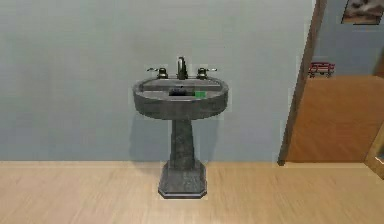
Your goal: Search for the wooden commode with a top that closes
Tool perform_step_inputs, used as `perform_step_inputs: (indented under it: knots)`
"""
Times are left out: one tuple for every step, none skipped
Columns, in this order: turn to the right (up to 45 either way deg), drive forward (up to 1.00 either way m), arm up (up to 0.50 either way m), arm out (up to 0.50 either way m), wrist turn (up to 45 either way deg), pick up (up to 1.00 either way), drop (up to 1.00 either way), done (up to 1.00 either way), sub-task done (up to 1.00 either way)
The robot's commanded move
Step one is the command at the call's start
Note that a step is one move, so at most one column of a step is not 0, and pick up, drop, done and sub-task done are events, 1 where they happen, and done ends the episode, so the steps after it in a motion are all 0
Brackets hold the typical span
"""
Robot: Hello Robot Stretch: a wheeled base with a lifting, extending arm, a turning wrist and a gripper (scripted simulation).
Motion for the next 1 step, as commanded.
perform_step_inputs:
  knots:
    - [-6.0,0.0,0.0,0.0,0.0,0.0,0.0,0.0,0.0]
